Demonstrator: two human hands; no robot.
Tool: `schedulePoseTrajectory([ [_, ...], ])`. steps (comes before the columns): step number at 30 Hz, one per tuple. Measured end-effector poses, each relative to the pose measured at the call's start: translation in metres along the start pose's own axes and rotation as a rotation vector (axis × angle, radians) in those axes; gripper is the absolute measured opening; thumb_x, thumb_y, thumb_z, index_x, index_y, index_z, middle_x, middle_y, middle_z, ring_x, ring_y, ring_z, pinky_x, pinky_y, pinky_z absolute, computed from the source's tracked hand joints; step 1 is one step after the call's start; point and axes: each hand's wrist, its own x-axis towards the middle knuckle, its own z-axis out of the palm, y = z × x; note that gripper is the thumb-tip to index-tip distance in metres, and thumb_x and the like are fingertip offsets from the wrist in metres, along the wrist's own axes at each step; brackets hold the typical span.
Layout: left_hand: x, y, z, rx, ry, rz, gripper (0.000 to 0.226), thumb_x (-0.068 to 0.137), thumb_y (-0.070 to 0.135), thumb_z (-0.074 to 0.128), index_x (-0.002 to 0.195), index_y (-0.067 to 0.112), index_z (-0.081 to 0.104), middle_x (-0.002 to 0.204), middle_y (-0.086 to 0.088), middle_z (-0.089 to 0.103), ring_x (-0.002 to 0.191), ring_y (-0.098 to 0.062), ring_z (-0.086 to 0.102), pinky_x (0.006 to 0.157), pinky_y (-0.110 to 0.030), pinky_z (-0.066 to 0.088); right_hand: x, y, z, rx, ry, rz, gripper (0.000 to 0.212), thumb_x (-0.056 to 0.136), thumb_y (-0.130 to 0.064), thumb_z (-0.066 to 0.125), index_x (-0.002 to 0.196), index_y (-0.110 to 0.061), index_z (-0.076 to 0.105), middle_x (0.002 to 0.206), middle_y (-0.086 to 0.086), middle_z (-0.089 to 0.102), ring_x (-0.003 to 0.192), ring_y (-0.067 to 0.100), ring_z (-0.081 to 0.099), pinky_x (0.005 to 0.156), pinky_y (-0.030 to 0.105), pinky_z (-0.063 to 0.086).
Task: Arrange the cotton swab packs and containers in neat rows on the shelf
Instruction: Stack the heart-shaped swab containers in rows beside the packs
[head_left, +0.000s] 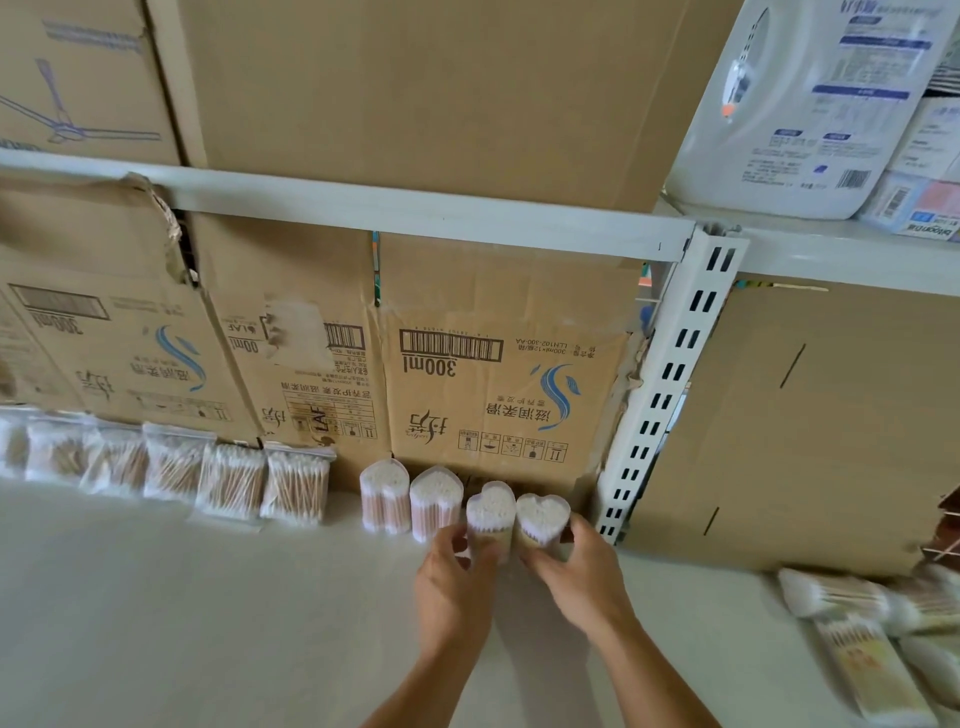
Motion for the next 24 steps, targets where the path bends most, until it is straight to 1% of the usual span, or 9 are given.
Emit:
schedulePoseTrajectory([
  [2, 0.0, -0.001, -0.001, -0.02, 0.004, -0.018, 0.02, 0.087, 0.032, 0.064, 0.102, 0.022, 0.057, 0.098, 0.005, 0.065, 0.08, -0.008, 0.06, 0.058, -0.008, 0.035, 0.003, 0.002, -0.003, 0.0, -0.035, 0.015, 0.053, 0.08, -0.036, 0.076, 0.127, -0.03, 0.053, 0.108, -0.017, 0.054, 0.102, 0.004, 0.049, 0.081, 0.017, 0.036],
  [5, 0.002, -0.001, 0.0, 0.001, -0.023, 0.022, 0.026, 0.089, 0.037, 0.06, 0.11, 0.022, 0.06, 0.101, 0.007, 0.066, 0.085, -0.009, 0.061, 0.061, -0.013, 0.037, 0.007, 0.005, -0.008, -0.004, -0.051, 0.038, 0.055, 0.079, -0.032, 0.077, 0.127, -0.031, 0.052, 0.109, -0.018, 0.054, 0.1, 0.003, 0.048, 0.083, 0.019, 0.036],
  [7, 0.003, 0.003, 0.001, 0.028, -0.064, 0.036, 0.03, 0.088, 0.042, 0.059, 0.112, 0.025, 0.059, 0.099, 0.01, 0.063, 0.089, -0.01, 0.06, 0.066, -0.019, 0.038, 0.008, 0.006, -0.011, 0.009, -0.016, 0.033, 0.053, 0.078, -0.032, 0.077, 0.126, -0.031, 0.053, 0.108, -0.018, 0.056, 0.1, 0.003, 0.05, 0.08, 0.018, 0.037],
  [9, 0.002, 0.005, 0.004, 0.039, -0.087, 0.034, 0.029, 0.088, 0.045, 0.058, 0.111, 0.026, 0.06, 0.099, 0.01, 0.064, 0.091, -0.011, 0.06, 0.07, -0.021, 0.039, 0.01, 0.007, -0.012, 0.006, 0.037, 0.028, 0.053, 0.08, -0.031, 0.076, 0.127, -0.03, 0.052, 0.11, -0.016, 0.057, 0.103, 0.005, 0.052, 0.079, 0.017, 0.037],
  [12, 0.001, 0.009, 0.009, 0.056, -0.105, 0.009, 0.031, 0.089, 0.045, 0.057, 0.107, 0.021, 0.06, 0.1, 0.003, 0.066, 0.097, -0.015, 0.062, 0.072, -0.022, 0.042, 0.01, 0.009, -0.01, -0.043, 0.134, 0.031, 0.057, 0.083, -0.033, 0.073, 0.133, -0.025, 0.048, 0.121, -0.008, 0.059, 0.112, 0.014, 0.055, 0.088, 0.025, 0.04],
  [15, 0.002, 0.015, 0.013, 0.086, -0.134, -0.026, 0.041, 0.085, 0.048, 0.061, 0.109, 0.015, 0.055, 0.101, 0.0, 0.063, 0.092, -0.017, 0.059, 0.071, -0.025, 0.044, 0.008, 0.011, -0.004, -0.069, 0.177, 0.038, 0.058, 0.083, -0.034, 0.072, 0.133, -0.017, 0.048, 0.125, 0.002, 0.062, 0.114, 0.023, 0.058, 0.088, 0.03, 0.044],
  [19, 0.006, 0.026, 0.022, 0.104, -0.109, -0.107, 0.051, 0.078, 0.05, 0.068, 0.109, 0.013, 0.051, 0.101, -0.002, 0.061, 0.094, -0.021, 0.059, 0.076, -0.031, 0.048, 0.007, 0.017, -0.001, -0.07, 0.182, 0.017, 0.057, 0.081, -0.037, 0.074, 0.13, -0.015, 0.055, 0.12, 0.002, 0.066, 0.112, 0.02, 0.06, 0.088, 0.027, 0.045],
  [21, 0.008, 0.028, 0.025, 0.129, -0.084, -0.121, 0.046, 0.081, 0.052, 0.064, 0.104, 0.013, 0.053, 0.1, -0.005, 0.064, 0.094, -0.024, 0.061, 0.079, -0.035, 0.051, 0.006, 0.019, -0.002, -0.071, 0.182, 0.005, 0.053, 0.081, -0.037, 0.074, 0.126, -0.015, 0.058, 0.117, 0.0, 0.068, 0.108, 0.018, 0.062, 0.086, 0.025, 0.046],
  [24, 0.003, 0.027, 0.023, 0.172, -0.076, -0.063, 0.036, 0.087, 0.052, 0.056, 0.093, 0.016, 0.051, 0.094, -0.004, 0.064, 0.089, -0.023, 0.061, 0.076, -0.034, 0.05, 0.006, 0.019, -0.002, -0.074, 0.157, 0.003, 0.046, 0.083, -0.032, 0.073, 0.123, -0.015, 0.06, 0.115, -0.001, 0.068, 0.105, 0.016, 0.062, 0.082, 0.021, 0.043],
])
